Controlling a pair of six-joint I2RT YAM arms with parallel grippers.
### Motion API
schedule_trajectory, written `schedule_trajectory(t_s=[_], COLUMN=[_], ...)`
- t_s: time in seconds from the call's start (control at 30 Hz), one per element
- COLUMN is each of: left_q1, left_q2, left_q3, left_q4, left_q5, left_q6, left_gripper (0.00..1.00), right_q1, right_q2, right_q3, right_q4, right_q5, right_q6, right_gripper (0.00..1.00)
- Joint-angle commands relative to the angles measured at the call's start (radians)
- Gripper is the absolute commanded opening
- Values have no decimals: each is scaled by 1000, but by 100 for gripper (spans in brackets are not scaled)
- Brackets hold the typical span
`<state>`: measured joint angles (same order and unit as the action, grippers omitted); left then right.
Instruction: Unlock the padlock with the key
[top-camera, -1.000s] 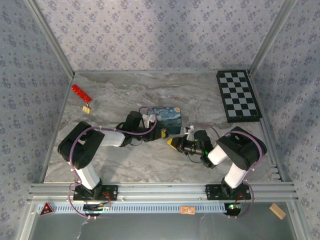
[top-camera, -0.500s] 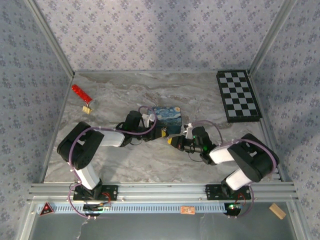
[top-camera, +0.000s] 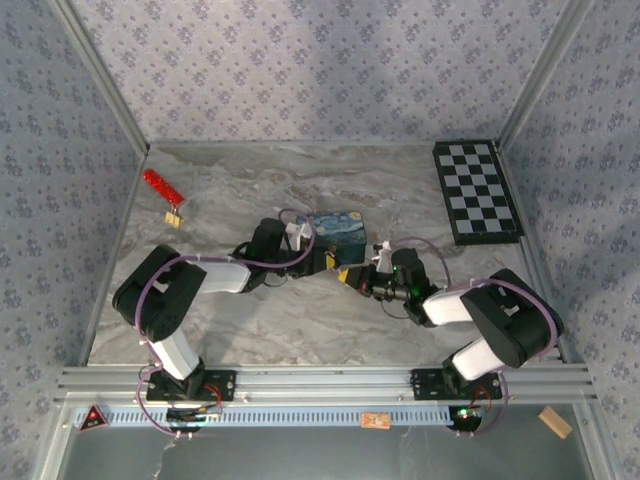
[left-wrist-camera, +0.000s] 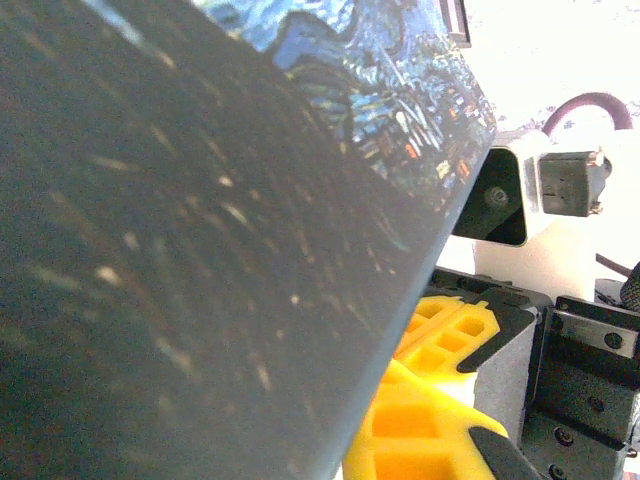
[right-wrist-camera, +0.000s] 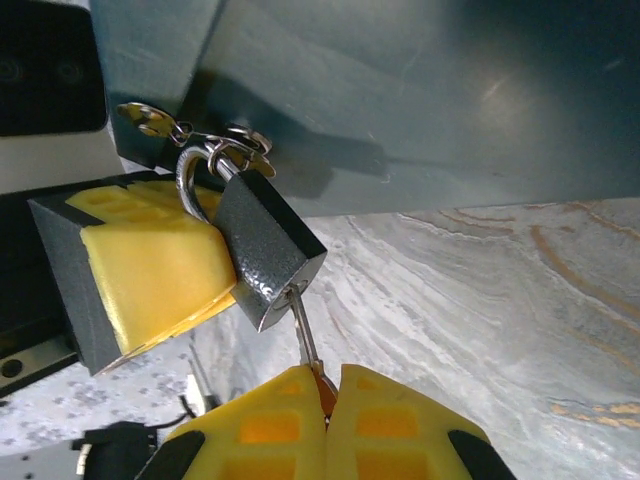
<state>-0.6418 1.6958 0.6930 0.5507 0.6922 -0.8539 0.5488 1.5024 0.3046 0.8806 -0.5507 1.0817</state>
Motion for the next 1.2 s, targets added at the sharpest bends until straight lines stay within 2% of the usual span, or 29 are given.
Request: schedule_trajectory(t_s=[0.0,0.27,0.43,0.63,1.0,1.17], left_q1=[-91,-92,-92,-90,-81,-74], left_q2=[-5,1,1,5,44,32], left_q3=[-15,-24,-18,-24,-68,-86], left_q4=[-70,-59,-82,-67,156,168], left_q5=[217,230,218,186,159,145], left_q6=[29,34,44,31,-116,-117], left_gripper=[0,0,0,0,0,0], right_q1=[-16,-59,-60,-35,-49,-52], right_q2=[-1,44,67,-17,19,21], right_q3=[121,119,120,127,100,115], right_q4=[311,351,341,125,208,200], right_q5=[26,1,16,70,69,52], right_q6=[93,166,130,-33,-11,-10], right_gripper=[0,0,0,0,0,0])
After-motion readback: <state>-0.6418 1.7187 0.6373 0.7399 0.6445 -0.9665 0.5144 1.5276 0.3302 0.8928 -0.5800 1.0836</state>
